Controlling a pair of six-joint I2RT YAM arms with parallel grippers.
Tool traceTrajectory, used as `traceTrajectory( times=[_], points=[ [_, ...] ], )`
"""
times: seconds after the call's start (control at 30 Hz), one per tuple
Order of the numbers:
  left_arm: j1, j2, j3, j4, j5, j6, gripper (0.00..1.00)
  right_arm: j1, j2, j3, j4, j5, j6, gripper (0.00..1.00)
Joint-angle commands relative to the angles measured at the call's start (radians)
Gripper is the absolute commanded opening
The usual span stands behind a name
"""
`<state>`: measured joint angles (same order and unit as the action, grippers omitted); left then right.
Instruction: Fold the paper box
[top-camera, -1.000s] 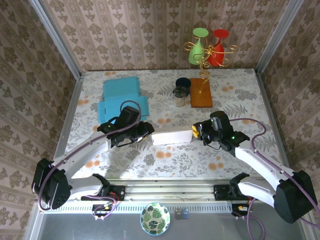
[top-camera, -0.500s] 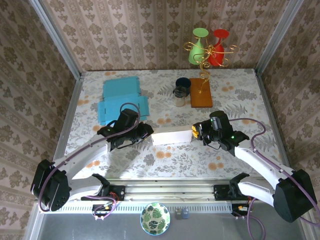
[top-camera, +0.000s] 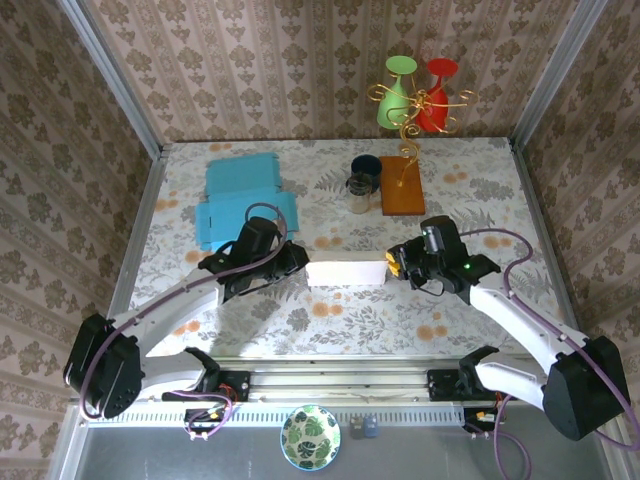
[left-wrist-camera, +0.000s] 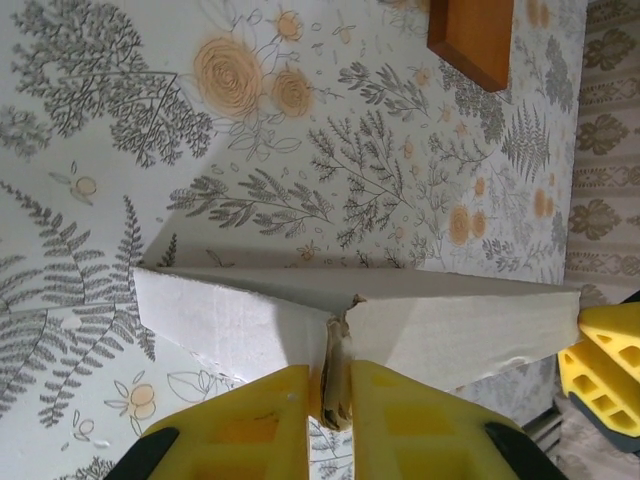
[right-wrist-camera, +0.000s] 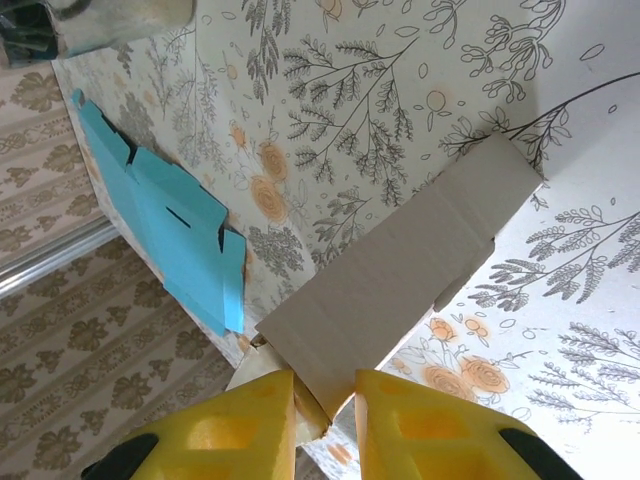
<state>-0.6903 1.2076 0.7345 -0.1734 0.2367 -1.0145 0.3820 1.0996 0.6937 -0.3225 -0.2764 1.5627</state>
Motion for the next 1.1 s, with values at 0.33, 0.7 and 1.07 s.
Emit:
traceTrajectory(
  times=[0.33,0.7,1.07],
  points=[
    [-0.234,-0.043,-0.264,0.215,-0.198,0.058,0.15,-0.016,-0.065,-0.024,-0.413,-0.136,-0.464,0.23],
    [-0.305,0.018,-0.287,0.304,-0.248,-0.069,0.25,-0.020,-0.022,-0.042,-0.386,-0.132,-0.594,0.30],
    [-0.097,0.055,-0.152,0.088,-0.131,-0.134,0.42,-0.032,0.018,0.113,-0.454,-0.044,-0.763,0.43]
  ],
)
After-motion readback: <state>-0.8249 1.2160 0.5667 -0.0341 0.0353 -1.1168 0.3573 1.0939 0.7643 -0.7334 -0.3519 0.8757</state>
